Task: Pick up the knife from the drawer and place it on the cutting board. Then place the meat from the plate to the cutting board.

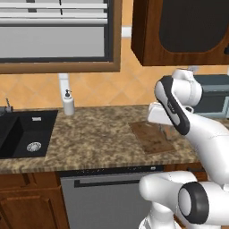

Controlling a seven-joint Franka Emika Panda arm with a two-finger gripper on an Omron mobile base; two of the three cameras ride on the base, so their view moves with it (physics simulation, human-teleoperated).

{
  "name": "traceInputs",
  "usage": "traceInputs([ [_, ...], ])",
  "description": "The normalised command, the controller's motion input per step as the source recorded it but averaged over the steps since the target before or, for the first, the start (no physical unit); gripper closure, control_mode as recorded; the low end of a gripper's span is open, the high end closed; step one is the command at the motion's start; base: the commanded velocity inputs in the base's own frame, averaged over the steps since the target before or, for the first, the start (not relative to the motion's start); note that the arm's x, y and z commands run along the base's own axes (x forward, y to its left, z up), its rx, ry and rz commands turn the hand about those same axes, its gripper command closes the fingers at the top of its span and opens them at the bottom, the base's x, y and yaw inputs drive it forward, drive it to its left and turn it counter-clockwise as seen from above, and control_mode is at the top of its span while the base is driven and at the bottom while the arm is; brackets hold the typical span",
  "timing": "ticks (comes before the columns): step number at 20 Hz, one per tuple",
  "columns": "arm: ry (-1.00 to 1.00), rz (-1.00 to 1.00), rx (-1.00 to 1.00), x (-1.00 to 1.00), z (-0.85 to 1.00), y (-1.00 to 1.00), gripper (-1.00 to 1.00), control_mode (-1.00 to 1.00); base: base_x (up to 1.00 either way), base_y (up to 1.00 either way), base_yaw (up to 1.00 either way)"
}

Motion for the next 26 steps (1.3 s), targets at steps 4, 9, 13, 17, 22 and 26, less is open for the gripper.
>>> traceInputs([
  [4, 0.00, 0.00, 0.00, 0.34, -0.40, -0.34, 1.00, -1.00, 0.00, 0.00, 0.00],
  [9, 0.00, 0.00, 0.00, 0.31, -0.36, -0.45, 1.00, -1.00, 0.00, 0.00, 0.00],
  [13, 0.00, 0.00, 0.00, 0.25, -0.42, -0.39, 1.00, -1.00, 0.00, 0.00, 0.00],
  [17, 0.03, 0.00, 0.00, 0.52, -0.49, -0.32, 1.00, -1.00, 0.00, 0.00, 0.00],
  [22, 0.00, 0.00, -0.01, 0.45, -0.29, -0.03, 1.00, -1.00, 0.00, 0.00, 0.00],
  [26, 0.01, 0.00, 0.00, 0.62, -0.35, 0.00, 1.00, -1.00, 0.00, 0.00, 0.00],
])
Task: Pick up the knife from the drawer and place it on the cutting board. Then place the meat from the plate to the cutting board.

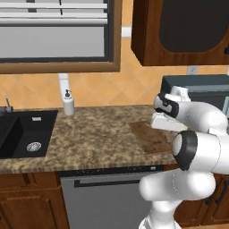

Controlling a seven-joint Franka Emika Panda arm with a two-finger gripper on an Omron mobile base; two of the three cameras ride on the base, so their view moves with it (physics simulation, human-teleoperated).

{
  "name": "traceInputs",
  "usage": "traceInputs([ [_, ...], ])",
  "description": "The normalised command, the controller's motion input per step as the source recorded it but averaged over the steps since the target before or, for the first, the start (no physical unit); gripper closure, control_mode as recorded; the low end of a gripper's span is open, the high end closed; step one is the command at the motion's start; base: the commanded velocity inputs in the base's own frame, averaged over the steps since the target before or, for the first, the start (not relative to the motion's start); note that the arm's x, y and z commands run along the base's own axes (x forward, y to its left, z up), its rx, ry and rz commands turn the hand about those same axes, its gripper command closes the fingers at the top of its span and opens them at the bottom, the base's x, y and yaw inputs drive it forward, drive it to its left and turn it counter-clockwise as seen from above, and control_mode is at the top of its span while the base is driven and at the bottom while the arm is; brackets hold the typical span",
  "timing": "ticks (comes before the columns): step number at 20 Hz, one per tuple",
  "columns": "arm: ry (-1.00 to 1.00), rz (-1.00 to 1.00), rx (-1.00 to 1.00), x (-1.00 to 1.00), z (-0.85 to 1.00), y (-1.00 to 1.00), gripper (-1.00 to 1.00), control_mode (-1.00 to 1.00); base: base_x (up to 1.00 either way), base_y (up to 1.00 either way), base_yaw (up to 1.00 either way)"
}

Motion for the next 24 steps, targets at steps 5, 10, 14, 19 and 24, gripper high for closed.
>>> traceInputs([
  [5, 0.01, 0.00, 0.00, 0.55, -0.40, 0.00, 1.00, -1.00, 0.00, 0.00, 0.00],
  [10, 0.00, 0.00, 0.00, 0.45, -0.38, 0.00, 1.00, -1.00, 0.00, 0.00, 0.00],
  [14, 0.00, 0.00, -0.02, 0.47, -0.40, -0.03, 1.00, -1.00, 0.00, 0.00, 0.00],
  [19, 0.00, 0.00, -0.08, 0.32, -0.36, 0.00, -1.00, -1.00, 0.00, 0.00, 0.00],
  [24, -0.03, 0.01, -0.03, 0.07, 0.04, 0.00, -1.00, -1.00, 0.00, 0.00, 0.00],
])
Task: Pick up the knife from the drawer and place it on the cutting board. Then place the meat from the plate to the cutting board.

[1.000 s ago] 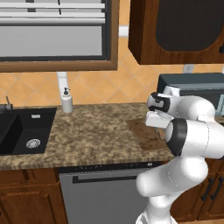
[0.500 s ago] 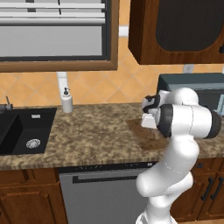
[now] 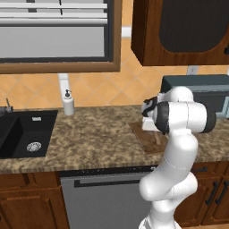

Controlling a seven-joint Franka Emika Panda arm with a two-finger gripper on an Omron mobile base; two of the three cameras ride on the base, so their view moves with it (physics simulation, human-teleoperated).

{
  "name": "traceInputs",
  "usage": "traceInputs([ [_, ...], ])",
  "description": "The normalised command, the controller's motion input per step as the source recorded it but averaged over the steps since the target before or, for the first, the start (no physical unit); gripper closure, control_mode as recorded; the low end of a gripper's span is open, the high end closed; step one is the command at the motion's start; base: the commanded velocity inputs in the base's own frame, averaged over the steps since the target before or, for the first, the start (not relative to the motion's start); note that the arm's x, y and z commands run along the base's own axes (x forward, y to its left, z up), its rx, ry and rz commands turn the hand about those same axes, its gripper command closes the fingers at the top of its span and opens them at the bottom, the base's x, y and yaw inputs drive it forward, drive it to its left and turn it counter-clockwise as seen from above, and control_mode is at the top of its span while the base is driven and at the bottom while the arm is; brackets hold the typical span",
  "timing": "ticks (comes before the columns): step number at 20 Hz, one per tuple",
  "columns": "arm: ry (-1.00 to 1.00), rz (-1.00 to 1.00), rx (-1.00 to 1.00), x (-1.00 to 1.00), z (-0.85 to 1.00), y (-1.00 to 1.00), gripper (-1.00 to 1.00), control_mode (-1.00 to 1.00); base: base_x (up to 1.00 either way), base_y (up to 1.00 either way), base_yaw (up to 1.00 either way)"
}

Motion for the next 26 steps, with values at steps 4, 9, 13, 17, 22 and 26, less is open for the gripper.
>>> traceInputs([
  [4, -0.10, 0.00, 0.00, -0.23, 0.19, 0.00, -1.00, -1.00, 0.00, 0.00, 0.00],
  [9, -0.16, 0.01, 0.00, -0.40, 0.30, 0.11, -1.00, -1.00, 0.00, 0.00, 0.00],
  [13, -0.04, 0.05, 0.01, -0.41, 0.62, 0.51, -1.00, -1.00, 0.00, 0.00, 0.00],
  [17, 0.00, 0.06, 0.10, -0.63, 0.67, 0.64, -1.00, -1.00, 0.00, 0.00, 0.00],
  [22, 0.00, 0.07, 0.02, -0.81, 0.69, 0.38, -1.00, -1.00, 0.00, 0.00, 0.00],
  [26, -0.05, 0.07, 0.00, -1.00, 0.59, 0.34, -1.00, -1.00, 0.00, 0.00, 0.00],
])
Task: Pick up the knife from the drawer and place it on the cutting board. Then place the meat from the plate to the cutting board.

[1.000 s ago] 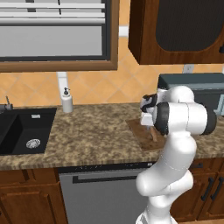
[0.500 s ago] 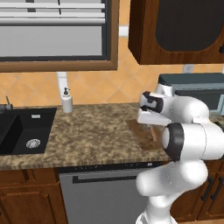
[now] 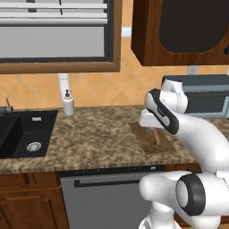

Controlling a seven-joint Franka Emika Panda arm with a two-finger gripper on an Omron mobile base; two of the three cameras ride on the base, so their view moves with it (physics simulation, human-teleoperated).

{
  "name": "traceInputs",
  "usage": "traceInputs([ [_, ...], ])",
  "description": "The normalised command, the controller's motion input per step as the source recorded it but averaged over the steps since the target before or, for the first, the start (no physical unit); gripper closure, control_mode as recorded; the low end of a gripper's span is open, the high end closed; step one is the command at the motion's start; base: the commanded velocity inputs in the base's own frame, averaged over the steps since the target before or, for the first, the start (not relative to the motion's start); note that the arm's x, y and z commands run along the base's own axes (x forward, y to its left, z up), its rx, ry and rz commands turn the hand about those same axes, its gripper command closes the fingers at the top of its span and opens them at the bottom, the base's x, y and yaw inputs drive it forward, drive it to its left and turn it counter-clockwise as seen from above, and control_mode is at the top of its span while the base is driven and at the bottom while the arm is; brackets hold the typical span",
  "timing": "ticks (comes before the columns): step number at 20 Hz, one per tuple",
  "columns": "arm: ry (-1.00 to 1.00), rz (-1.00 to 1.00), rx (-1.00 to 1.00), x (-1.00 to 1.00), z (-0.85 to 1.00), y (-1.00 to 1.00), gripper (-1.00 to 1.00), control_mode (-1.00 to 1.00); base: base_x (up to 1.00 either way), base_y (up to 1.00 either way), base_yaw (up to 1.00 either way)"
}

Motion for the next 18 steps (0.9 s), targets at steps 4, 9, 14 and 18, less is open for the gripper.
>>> traceInputs([
  [4, -0.14, 0.06, 0.00, -1.00, 0.51, 0.33, -1.00, -1.00, 0.00, 0.00, 0.00],
  [9, -0.17, 0.07, 0.04, -1.00, 0.41, 0.30, -1.00, -1.00, 0.00, 0.00, 0.00],
  [14, -0.12, 0.10, 0.05, -0.80, 0.27, 0.28, -1.00, -1.00, 0.00, 0.00, 0.00],
  [18, -0.02, 0.08, 0.00, -0.27, 0.21, 0.05, -1.00, 1.00, -0.07, 0.01, 0.03],
])
